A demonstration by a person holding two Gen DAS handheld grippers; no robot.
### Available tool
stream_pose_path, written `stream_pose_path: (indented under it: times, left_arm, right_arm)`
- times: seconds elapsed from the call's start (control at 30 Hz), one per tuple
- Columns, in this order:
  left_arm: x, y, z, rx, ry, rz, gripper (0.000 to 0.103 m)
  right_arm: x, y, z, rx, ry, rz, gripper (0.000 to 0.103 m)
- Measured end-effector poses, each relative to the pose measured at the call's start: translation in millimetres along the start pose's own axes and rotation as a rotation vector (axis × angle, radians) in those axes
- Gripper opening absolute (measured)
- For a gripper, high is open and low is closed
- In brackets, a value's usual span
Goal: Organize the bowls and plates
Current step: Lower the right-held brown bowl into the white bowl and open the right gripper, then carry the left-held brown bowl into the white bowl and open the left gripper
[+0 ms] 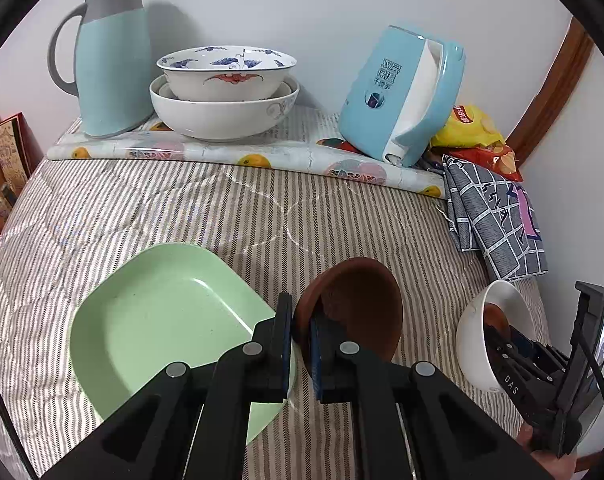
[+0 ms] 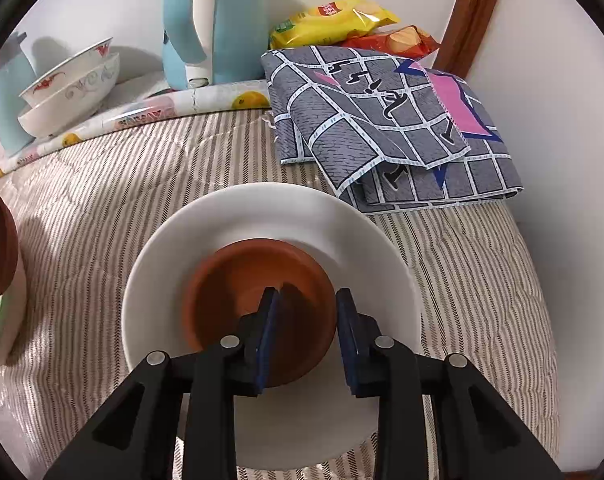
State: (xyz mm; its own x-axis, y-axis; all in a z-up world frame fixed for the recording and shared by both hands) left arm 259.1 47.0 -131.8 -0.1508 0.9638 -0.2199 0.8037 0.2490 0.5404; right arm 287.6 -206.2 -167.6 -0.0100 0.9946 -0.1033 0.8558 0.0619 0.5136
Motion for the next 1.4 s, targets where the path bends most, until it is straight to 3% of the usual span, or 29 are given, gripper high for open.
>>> stream_pose_path:
  times: [0.1,0.37,0.5,0.83,1.4]
  left_arm:
    - [-1,0,-7,-0.009,0.002,0.005,0.008]
    - [-20,-4,-22,-0.024,-0.025,0.029,0.008]
    - [-37,-9,-29,-0.031,-0.044,0.054,0.008]
    - [-94,-27,-35,-0.014,-0.144,0.124,0.008]
    - [-148,-37,8,0.049,-0.206,0.155,0.008]
  right_arm:
    - [0,-1,-6,-0.015,0.011,0.01,0.036]
    - [-11,-6,-39,-0.075,0.039,0.04,0.037]
    - [-27,-15,-59,-0.11,0.032,0.061,0.042]
    - [-85,-49,-90,-0.145,-0.017,0.159,0.042]
    - [-138,-90,-91,-0.119,-0.058,0.278,0.042]
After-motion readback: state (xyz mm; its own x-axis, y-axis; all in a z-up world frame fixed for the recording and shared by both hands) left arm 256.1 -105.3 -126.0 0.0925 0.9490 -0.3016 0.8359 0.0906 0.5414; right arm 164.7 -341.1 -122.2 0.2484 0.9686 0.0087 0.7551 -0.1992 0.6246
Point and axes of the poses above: each gripper's, at about its wrist camera, not at the fingertips, and z roughly the way its jaws point, x to its left, y to its top, the point moved 3 cm from there along z, roughly the way its jaws point, and after that the axes turned 1 degree about -z, right-handed, at the moved point
